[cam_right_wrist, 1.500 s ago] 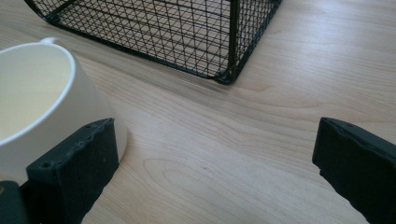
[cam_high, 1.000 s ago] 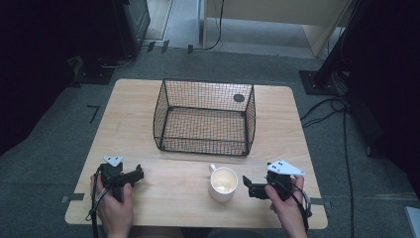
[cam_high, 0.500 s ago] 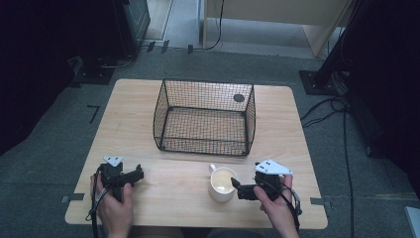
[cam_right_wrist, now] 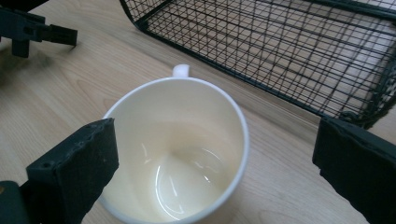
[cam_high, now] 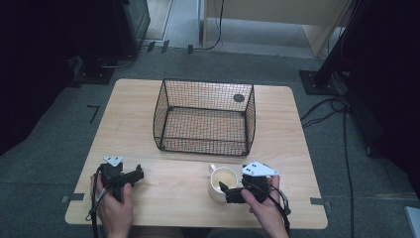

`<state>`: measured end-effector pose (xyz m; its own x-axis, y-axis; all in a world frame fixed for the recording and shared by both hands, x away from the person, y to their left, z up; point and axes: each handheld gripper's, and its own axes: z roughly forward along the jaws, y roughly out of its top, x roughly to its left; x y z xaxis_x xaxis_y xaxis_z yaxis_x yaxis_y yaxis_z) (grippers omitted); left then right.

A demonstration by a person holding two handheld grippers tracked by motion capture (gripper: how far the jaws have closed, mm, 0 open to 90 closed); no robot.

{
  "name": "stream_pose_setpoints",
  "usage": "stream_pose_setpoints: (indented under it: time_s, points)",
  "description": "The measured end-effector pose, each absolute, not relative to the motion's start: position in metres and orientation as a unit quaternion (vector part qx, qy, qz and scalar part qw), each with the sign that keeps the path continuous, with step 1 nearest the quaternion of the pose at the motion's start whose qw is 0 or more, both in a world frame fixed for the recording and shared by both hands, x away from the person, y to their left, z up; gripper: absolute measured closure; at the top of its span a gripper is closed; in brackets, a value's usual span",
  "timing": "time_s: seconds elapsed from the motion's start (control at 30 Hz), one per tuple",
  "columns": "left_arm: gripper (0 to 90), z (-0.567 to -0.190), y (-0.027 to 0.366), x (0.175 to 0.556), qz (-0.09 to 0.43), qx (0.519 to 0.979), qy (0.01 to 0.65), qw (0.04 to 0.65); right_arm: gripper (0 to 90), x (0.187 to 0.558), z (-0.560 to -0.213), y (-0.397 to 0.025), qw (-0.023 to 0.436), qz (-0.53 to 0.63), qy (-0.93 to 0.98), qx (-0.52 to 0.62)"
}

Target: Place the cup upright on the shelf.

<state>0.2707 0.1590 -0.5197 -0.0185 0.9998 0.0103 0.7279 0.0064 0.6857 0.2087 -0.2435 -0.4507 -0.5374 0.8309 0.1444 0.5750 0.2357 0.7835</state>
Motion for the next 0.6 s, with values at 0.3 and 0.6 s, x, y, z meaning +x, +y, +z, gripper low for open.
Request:
stream_pose_setpoints:
  time_s: [0.3,0.6]
  points:
    - [0.0,-0.52,0.159,0.271,0.267,0.652,0.662,0.255,0.0,0.21,-0.457,-0.234,0.149,0.42,0.771,0.455]
    - [0.0,-0.52,0.159,0.271,0.267,0.652,0.662,0.255,0.0,0.212,-0.461,-0.231,0.157,0.412,0.768,0.465]
